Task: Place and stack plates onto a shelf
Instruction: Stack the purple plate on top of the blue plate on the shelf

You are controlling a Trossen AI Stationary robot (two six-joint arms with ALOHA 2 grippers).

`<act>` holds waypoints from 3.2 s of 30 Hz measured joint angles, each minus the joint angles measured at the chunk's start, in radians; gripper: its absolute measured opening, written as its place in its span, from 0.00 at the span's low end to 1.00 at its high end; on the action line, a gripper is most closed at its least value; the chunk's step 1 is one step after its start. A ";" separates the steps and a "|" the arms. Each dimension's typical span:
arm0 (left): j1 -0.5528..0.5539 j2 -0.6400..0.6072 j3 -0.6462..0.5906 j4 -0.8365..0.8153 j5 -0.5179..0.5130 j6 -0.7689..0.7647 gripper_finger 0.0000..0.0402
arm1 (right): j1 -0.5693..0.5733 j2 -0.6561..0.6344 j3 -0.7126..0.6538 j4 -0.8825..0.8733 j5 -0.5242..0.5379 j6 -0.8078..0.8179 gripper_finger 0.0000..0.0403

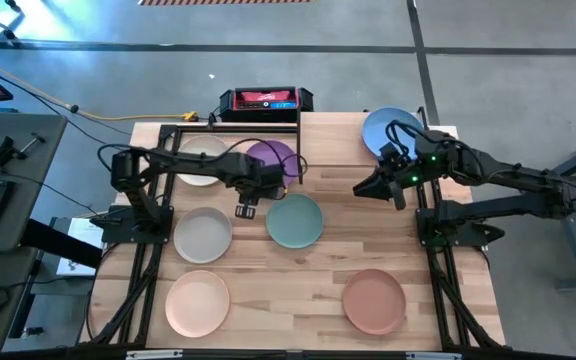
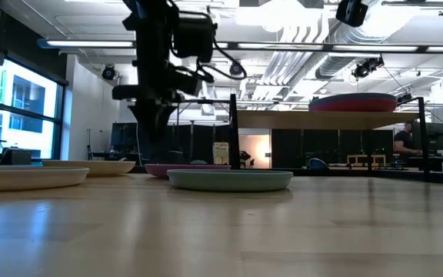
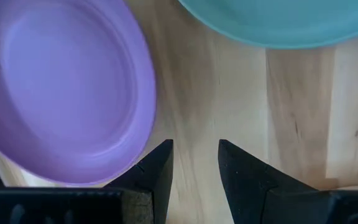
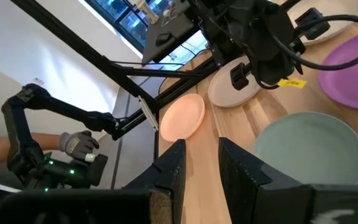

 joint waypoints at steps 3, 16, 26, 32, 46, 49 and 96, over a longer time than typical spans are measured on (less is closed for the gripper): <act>0.018 0.019 0.000 0.001 0.000 0.019 0.29 | 0.000 0.000 0.000 0.000 0.000 0.000 0.19; 0.117 0.032 -0.001 0.010 0.042 0.120 0.29 | 0.000 0.000 0.000 0.000 0.050 -0.018 0.19; 0.138 0.076 0.000 0.052 0.049 0.150 0.29 | 0.000 0.000 0.000 -0.005 0.051 -0.018 0.19; 0.153 0.076 0.000 0.071 0.047 0.166 0.29 | 0.000 0.000 0.000 -0.005 0.051 -0.018 0.19; 0.156 0.068 -0.124 0.135 -0.007 0.132 0.29 | 0.000 0.000 0.000 -0.005 0.051 -0.018 0.19; 0.153 0.063 -0.124 0.140 -0.007 0.132 0.29 | 0.000 0.000 0.000 -0.005 0.051 -0.018 0.19; 0.092 -0.082 -0.145 0.204 -0.088 0.104 0.00 | -0.001 0.000 0.000 0.000 0.165 0.009 0.19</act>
